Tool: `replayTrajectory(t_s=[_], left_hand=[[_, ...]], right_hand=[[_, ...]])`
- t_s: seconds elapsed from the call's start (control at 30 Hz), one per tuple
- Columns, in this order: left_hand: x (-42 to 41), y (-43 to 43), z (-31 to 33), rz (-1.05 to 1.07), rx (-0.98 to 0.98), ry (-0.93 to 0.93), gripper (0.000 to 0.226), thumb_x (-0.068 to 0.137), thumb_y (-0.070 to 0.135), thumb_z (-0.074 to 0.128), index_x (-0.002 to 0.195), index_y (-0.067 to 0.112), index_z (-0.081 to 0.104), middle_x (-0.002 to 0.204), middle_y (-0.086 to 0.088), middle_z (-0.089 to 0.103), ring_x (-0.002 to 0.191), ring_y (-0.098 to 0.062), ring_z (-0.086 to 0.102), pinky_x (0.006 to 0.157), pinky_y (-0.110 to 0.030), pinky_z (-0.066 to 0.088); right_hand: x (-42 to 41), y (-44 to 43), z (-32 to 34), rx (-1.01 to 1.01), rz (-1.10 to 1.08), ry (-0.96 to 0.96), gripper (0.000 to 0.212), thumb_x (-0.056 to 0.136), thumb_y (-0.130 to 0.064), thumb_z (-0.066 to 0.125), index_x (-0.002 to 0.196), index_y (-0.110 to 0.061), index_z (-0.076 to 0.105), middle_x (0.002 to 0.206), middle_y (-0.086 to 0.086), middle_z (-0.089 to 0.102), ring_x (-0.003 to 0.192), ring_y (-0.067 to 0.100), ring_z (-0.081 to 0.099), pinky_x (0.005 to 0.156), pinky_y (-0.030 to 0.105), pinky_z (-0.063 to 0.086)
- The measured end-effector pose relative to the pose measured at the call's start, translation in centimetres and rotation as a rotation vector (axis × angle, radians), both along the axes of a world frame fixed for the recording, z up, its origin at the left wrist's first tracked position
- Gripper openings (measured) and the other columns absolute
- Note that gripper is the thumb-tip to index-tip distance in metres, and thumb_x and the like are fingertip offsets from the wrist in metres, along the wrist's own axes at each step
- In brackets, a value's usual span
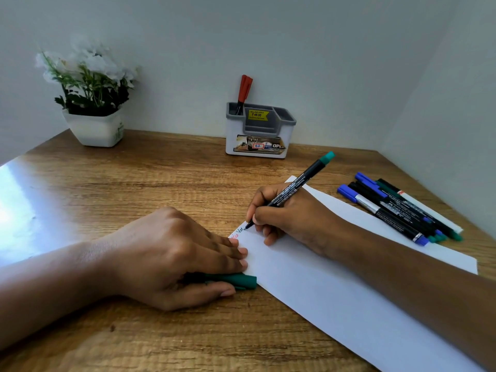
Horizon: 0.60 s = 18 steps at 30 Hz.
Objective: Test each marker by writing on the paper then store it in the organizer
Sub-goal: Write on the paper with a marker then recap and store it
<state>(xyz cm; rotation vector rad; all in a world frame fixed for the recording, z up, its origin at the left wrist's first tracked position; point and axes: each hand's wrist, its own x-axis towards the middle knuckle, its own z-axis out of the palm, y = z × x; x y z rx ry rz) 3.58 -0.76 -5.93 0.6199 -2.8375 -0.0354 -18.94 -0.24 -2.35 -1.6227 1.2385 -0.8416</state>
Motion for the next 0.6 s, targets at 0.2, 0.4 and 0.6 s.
replayTrajectory(t_s=[0.2,0.4,0.6], left_hand=[[-0.08,-0.27,-0.19,-0.011,0.008,0.0,0.032,0.089,0.051,0.056,0.118,0.037,0.059,0.11,0.017,0.068,0.101,-0.001,0.065,0.081,-0.034,0.056],[-0.1,-0.42,-0.38,-0.012,0.006,-0.007,0.032,0.089,0.052,0.055,0.117,0.037,0.059,0.11,0.018,0.068,0.102,-0.002,0.065,0.081,-0.034,0.056],[-0.13,-0.5,-0.5,-0.011,0.002,-0.011,0.033,0.091,0.054,0.05,0.119,0.039,0.058,0.112,0.019,0.068,0.104,-0.001,0.063,0.083,-0.034,0.055]], right_hand=[[0.16,0.06,0.06,-0.019,0.003,0.034,0.005,0.083,-0.004,0.061,0.081,-0.004,0.065,0.06,0.001,0.06,0.053,0.005,0.057,0.049,0.019,0.05],[0.21,0.06,-0.07,-0.015,-0.016,0.002,0.006,0.082,-0.003,0.06,0.084,0.002,0.064,0.06,0.003,0.059,0.052,0.006,0.055,0.048,0.019,0.05],[0.26,0.03,0.03,-0.013,-0.018,0.017,0.005,0.083,-0.003,0.06,0.08,-0.001,0.064,0.058,0.002,0.058,0.051,0.005,0.055,0.048,0.02,0.05]])
